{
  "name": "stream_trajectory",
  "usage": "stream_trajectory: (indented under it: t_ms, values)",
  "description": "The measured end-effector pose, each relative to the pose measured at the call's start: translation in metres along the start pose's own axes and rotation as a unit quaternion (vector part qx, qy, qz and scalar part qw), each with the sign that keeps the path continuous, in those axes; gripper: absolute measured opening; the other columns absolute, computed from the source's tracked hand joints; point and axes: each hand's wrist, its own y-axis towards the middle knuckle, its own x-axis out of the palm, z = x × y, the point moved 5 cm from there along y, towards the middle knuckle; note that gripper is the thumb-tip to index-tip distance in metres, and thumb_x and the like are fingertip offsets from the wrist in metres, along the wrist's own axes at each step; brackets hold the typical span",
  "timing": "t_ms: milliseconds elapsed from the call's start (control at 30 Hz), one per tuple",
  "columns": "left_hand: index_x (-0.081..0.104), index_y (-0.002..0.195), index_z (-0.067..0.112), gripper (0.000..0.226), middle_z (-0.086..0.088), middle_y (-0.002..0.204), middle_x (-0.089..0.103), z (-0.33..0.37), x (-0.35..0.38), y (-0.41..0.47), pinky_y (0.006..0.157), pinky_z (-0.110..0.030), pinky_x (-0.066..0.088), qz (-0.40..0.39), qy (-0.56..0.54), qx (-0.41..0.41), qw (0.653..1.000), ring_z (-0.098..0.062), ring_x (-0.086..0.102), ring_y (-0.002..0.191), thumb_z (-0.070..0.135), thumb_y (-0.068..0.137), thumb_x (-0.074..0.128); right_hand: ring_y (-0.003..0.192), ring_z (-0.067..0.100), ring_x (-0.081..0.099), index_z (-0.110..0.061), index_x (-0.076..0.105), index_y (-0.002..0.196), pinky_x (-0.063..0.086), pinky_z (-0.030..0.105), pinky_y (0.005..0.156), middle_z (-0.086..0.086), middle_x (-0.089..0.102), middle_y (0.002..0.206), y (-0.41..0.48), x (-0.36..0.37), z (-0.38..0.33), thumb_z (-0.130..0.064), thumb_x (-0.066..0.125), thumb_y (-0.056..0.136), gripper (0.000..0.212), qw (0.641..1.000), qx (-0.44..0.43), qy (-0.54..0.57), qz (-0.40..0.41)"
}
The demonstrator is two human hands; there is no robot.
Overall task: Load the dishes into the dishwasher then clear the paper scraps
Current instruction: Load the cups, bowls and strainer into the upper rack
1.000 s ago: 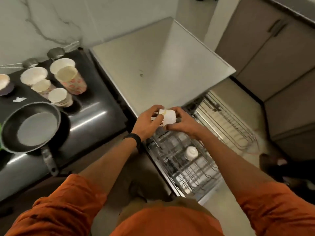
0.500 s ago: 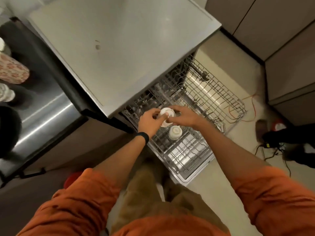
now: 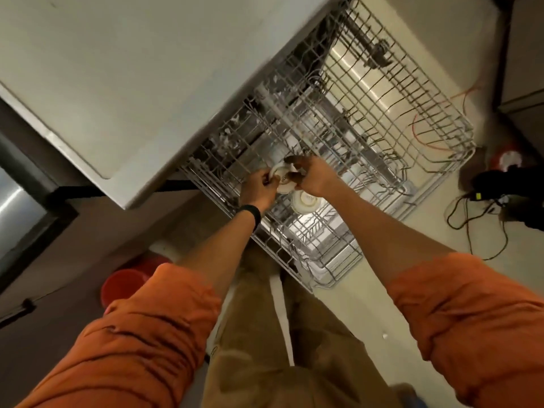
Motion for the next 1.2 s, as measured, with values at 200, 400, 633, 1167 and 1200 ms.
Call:
stream_trajectory:
  t_ms: [200, 400, 633, 1167, 1200]
  values:
    - [0.072, 0.103, 0.017, 0.014, 0.0, 0.099, 0.074, -0.006, 0.004, 0.005, 0.073, -0.031, 0.052, 0.032, 0.049, 0.015, 0.998, -0.02, 0.067, 0.089, 0.027, 0.096, 0.065, 0.119, 0.023, 0.062, -0.023, 0.055, 0.143, 0.048, 0.025, 0.095, 0.005, 0.061, 0.139, 0.019, 0.008, 0.007, -0.016, 0.061, 0.099, 0.045, 0.998, 0.012, -0.068, -0.007]
    - [0.071, 0.102, 0.017, 0.015, 0.0, 0.099, 0.074, -0.003, 0.006, 0.006, 0.079, -0.034, 0.055, 0.042, 0.048, 0.015, 0.998, -0.019, 0.068, 0.09, 0.028, 0.092, 0.071, 0.117, 0.026, 0.063, -0.022, 0.054, 0.142, 0.053, 0.033, 0.098, 0.009, 0.062, 0.135, 0.025, 0.007, 0.013, -0.018, 0.059, 0.1, 0.043, 0.996, 0.034, -0.083, -0.006]
    - [0.062, 0.12, 0.023, 0.027, 0.0, 0.119, 0.069, 0.014, 0.0, -0.018, 0.09, -0.039, 0.052, 0.024, 0.069, 0.007, 0.997, -0.023, 0.065, 0.107, 0.03, 0.094, 0.067, 0.107, 0.031, 0.066, -0.018, 0.047, 0.145, 0.054, 0.041, 0.094, 0.014, 0.066, 0.126, -0.017, 0.003, 0.002, -0.021, 0.055, 0.102, 0.043, 0.993, 0.012, -0.11, 0.031]
    - [0.063, 0.129, 0.027, 0.033, 0.0, 0.119, 0.072, 0.101, -0.09, -0.166, 0.089, -0.043, 0.056, 0.141, 0.175, 0.2, 0.954, -0.023, 0.067, 0.107, 0.036, 0.1, 0.052, 0.119, 0.029, 0.061, -0.021, 0.051, 0.143, 0.051, 0.045, 0.098, 0.006, 0.064, 0.135, -0.139, -0.056, -0.095, -0.026, 0.059, 0.1, 0.043, 0.979, -0.149, -0.096, 0.103]
    - [0.064, 0.129, 0.027, 0.033, 0.001, 0.12, 0.071, 0.104, -0.101, -0.175, 0.089, -0.041, 0.056, 0.154, 0.176, 0.206, 0.95, -0.022, 0.066, 0.107, 0.036, 0.1, 0.051, 0.118, 0.029, 0.062, -0.021, 0.051, 0.142, 0.052, 0.045, 0.097, 0.006, 0.064, 0.134, -0.145, -0.06, -0.106, -0.026, 0.059, 0.101, 0.042, 0.975, -0.166, -0.097, 0.107]
